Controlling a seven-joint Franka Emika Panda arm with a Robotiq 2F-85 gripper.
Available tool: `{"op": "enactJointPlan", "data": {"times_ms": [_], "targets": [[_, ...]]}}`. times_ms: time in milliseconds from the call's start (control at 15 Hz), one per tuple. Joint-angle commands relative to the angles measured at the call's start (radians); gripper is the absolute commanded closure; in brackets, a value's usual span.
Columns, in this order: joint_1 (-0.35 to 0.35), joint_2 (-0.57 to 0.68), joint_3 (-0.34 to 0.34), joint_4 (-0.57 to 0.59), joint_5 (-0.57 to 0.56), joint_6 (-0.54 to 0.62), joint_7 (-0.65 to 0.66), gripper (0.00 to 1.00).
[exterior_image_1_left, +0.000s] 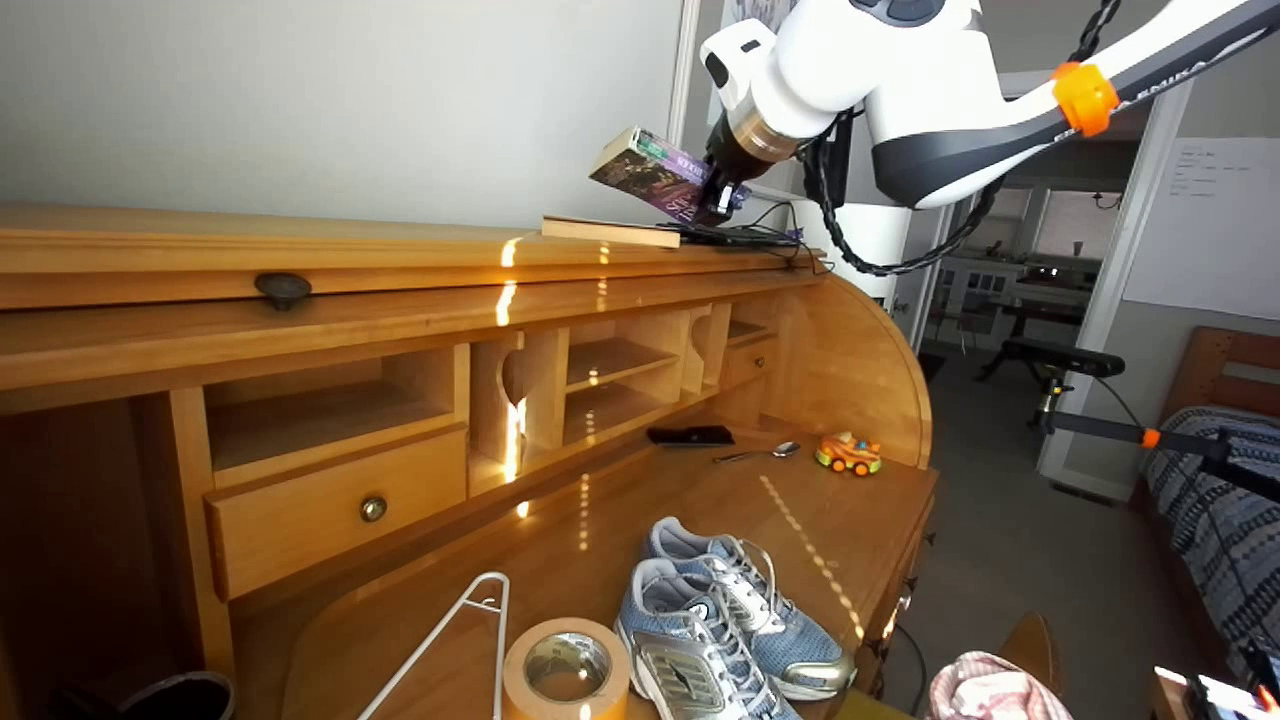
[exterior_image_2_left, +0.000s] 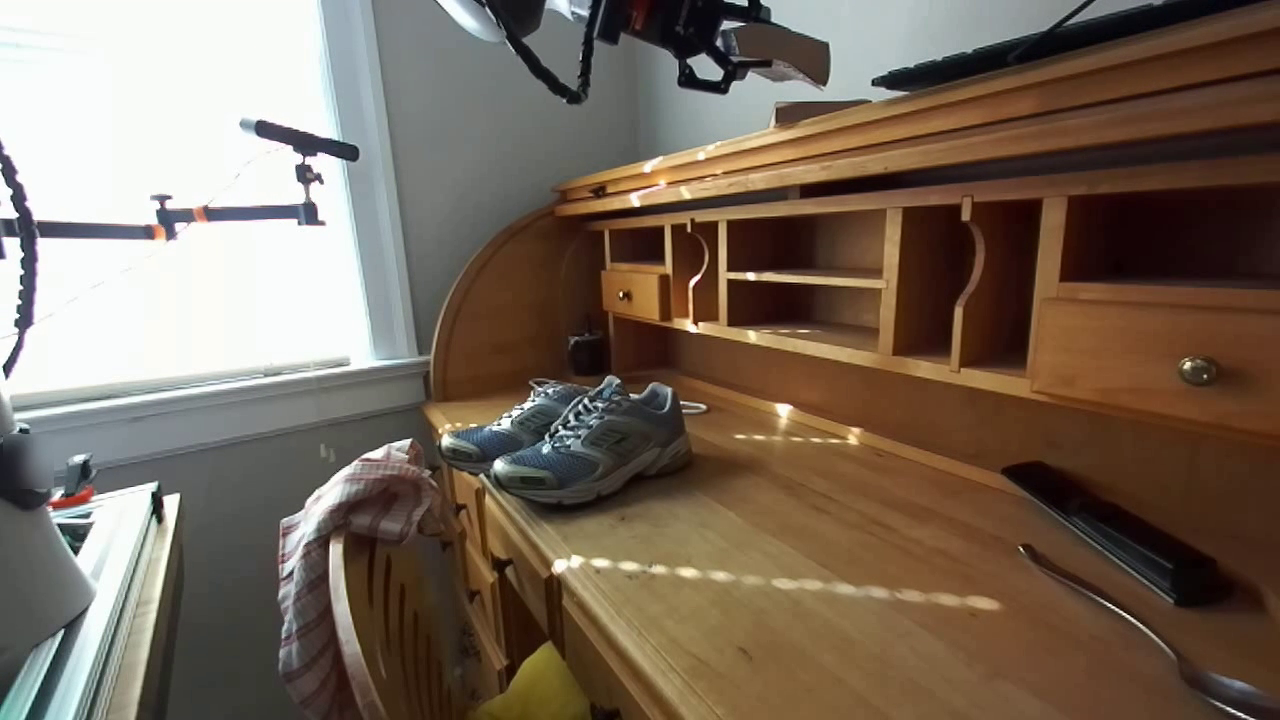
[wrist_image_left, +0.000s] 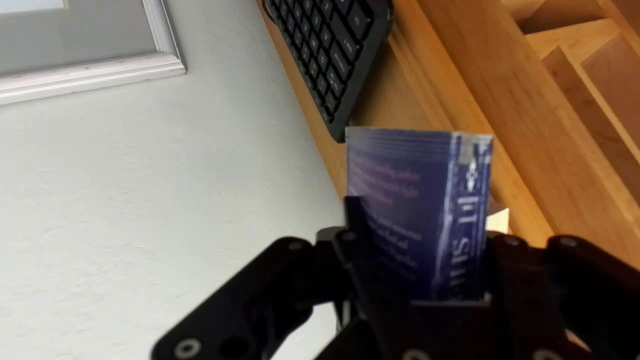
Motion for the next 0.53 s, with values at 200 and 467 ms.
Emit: {"op": "enactJointPlan", "data": {"times_ms": [200, 467], "targets": [[-0.023, 0.080, 0.008, 0.112, 0.125, 0.062, -0.132, 0.91], [-0.026, 0.128, 0.010, 0.163, 0.204, 0.051, -0.203, 0.91]]}}
